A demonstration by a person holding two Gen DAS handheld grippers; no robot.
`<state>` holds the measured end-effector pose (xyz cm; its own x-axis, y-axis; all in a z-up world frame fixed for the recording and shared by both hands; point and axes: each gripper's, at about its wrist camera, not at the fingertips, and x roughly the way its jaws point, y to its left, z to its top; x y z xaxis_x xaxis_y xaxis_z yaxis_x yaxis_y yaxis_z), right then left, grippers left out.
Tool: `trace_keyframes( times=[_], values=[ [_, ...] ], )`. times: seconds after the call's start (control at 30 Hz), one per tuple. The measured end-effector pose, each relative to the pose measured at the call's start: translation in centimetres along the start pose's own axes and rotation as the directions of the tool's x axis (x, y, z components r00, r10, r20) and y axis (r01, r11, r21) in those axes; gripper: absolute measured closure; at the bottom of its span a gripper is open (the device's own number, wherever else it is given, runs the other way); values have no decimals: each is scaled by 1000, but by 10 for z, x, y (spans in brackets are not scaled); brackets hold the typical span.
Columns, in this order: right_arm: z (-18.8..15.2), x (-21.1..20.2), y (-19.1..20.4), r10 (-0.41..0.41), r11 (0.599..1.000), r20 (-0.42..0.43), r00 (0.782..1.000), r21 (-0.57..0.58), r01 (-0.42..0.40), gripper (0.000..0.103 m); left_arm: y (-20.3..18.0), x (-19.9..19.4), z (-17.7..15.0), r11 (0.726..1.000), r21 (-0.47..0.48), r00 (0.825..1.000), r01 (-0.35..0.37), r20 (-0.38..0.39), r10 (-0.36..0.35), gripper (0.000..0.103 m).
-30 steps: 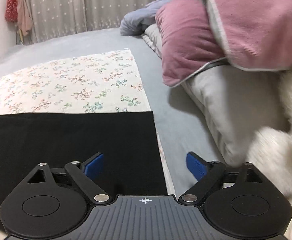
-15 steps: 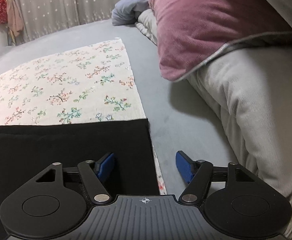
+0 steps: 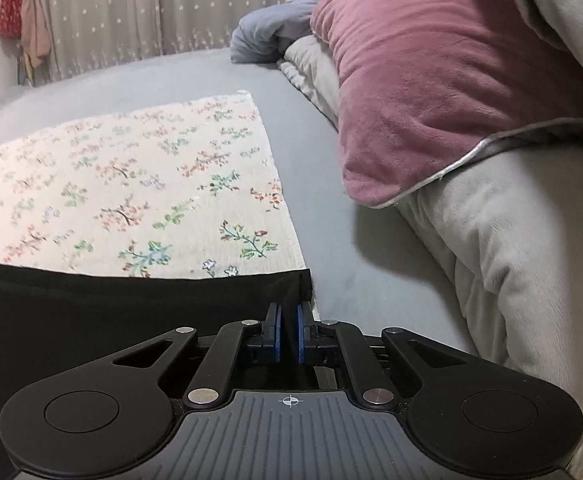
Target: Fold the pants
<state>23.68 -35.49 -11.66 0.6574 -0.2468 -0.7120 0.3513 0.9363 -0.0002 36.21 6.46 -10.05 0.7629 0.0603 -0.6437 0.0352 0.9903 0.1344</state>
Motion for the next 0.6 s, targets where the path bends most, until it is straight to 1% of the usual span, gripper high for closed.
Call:
trace_keyframes(
  times=[0.1,0.23,0.3,0.37,0.4,0.47,0.5,0.57,0.6],
  values=[
    [3,0,-1,-17,1000,-1,1000,16,17,99,-3,2,-2,1000,-5,1000,-8,14,8,84],
    [6,0,-1,-45,999,29,999,29,44,101,5,6,-3,996,-89,999,-9,40,13,84],
    [3,6,6,-64,998,23,998,-5,64,101,6,5,-6,993,-118,998,-10,54,16,84],
    [1,10,13,-87,995,24,996,-46,88,101,4,4,-8,993,-113,997,-22,66,30,84],
    [2,9,14,-92,995,28,995,-43,94,101,3,3,-8,992,-120,997,-27,73,36,84],
    [8,2,11,-89,996,64,994,-13,90,102,4,1,-6,989,-146,995,-29,90,42,84],
    [11,-1,11,-86,996,83,993,-6,87,102,5,-1,-6,987,-158,993,-39,103,56,83],
    [12,-3,13,-95,995,102,990,-11,96,102,7,0,-7,983,-162,987,-90,120,110,83],
    [11,0,15,-106,994,94,990,-21,109,102,9,2,-9,983,-161,988,-91,112,109,83]
  ],
)
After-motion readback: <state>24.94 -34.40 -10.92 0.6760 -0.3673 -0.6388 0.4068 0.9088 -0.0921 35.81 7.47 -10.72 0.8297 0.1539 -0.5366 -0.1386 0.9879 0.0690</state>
